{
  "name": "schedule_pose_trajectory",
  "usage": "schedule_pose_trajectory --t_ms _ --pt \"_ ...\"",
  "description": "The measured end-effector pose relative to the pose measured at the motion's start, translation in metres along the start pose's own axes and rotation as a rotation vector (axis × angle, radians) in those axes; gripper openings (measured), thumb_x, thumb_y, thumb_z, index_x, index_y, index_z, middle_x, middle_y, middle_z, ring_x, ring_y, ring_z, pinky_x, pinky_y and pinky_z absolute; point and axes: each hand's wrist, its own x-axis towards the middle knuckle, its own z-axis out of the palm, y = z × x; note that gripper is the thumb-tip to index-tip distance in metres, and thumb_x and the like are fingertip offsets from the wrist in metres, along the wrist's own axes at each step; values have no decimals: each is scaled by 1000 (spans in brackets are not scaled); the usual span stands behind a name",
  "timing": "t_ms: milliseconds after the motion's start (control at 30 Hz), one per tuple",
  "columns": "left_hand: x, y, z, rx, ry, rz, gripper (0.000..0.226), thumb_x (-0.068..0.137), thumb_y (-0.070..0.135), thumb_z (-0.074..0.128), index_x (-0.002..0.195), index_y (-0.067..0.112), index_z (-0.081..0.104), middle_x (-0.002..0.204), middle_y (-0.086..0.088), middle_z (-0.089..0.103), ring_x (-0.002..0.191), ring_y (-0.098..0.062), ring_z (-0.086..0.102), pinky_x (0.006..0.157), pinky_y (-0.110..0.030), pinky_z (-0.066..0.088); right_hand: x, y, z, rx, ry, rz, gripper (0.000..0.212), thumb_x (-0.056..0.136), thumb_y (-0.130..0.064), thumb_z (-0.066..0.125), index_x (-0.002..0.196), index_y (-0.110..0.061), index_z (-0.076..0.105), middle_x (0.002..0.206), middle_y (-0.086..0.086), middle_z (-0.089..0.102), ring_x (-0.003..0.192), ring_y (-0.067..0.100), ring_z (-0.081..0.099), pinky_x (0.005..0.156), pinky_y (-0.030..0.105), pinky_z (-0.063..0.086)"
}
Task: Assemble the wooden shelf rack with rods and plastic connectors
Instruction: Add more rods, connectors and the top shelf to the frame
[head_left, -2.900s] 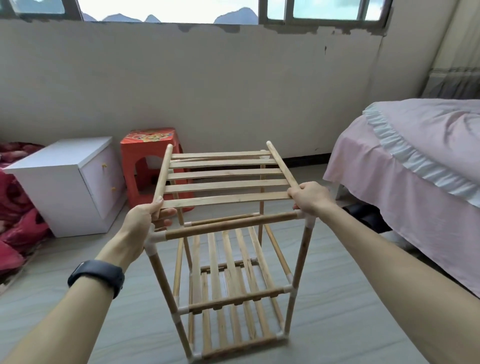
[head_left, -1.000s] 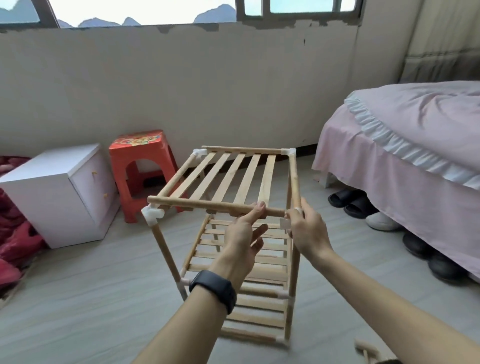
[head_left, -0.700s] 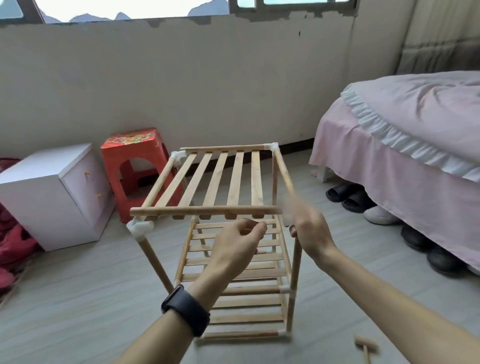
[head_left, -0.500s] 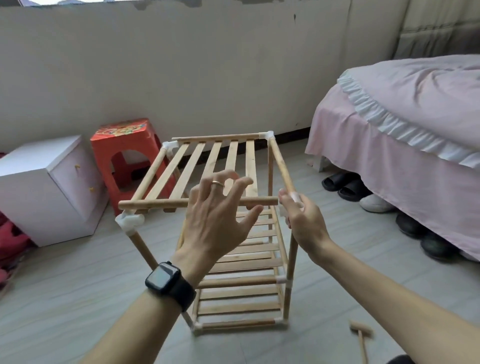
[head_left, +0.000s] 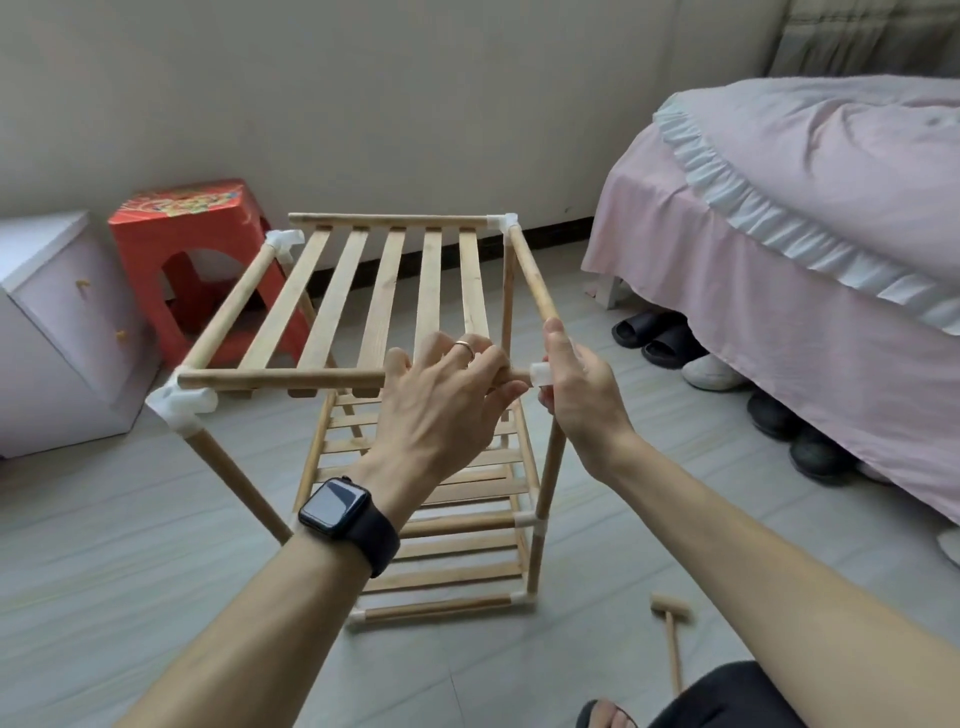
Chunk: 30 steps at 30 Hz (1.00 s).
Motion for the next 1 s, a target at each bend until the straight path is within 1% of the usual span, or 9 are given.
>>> schedule_pose_trajectory --t_ms 67,233,367,533,667,733,833,900,1000 --pt "0 0 -1 7 -13 15 45 99 64 31 109 30 59 121 9 61 107 -21 52 75 -42 37 0 2 -3 3 2 -8 51 96 -68 46 75 -22 49 53 -15 44 52 6 42 56 28 40" --pt "0 -1 -8 6 10 16 42 100 61 34 110 29 60 117 3 61 101 -23 56 73 -40 33 1 5 -8 4 6 -18 54 94 -71 46 77 -19 50 56 -12 45 53 8 43 58 29 41" --pt "0 -7 -16 -21 39 14 41 100 60 40 107 27 64 111 2 64 94 -23 60 81 -41 35 -1 6 -9 9 16 -29 56 93 -72 46 83 -16 47 58 -11 41 53 8 41 54 26 40" --pt "4 5 -13 -116 13 -3 40 99 57 41 112 24 59 111 7 63 94 -19 63 86 -38 36 -3 8 -1 -19 50 -22 57 93 -73 45 85 -17 52 59 -15 44 53 4 45 56 23 44" --pt "6 10 -11 -143 -21 28 36 98 59 41 123 37 56 114 11 70 96 -22 63 88 -40 36 -1 10 -3 -25 77 20 58 92 -75 46 95 -19 60 69 -17 60 60 -6 61 65 20 47" --pt "7 11 -11 -165 -41 11 39 96 62 41 125 42 57 116 14 70 99 -20 63 88 -39 35 -1 9 -2 -14 77 39 58 92 -75 46 95 -19 60 62 -19 60 58 -7 60 63 18 46" --pt "7 15 -11 -182 -45 -11 54 88 77 35 121 42 60 109 18 69 97 -16 62 88 -39 35 -2 5 -4 -40 26 46 57 92 -77 43 94 -22 57 54 -22 59 55 -6 59 61 18 46" --pt "7 18 -10 -191 9 -42 53 90 76 38 114 39 65 104 15 72 92 -17 63 86 -40 35 -2 4 -8 -71 -27 52 54 95 -73 40 96 -22 56 56 -21 61 58 -6 60 68 22 43" --pt "1 24 -7 -184 59 -56 48 92 70 40 108 34 69 99 11 73 87 -20 63 83 -41 35 -3 3 -16 -24 -141 52 41 101 -60 40 87 -24 55 59 -15 59 59 0 58 68 24 43"
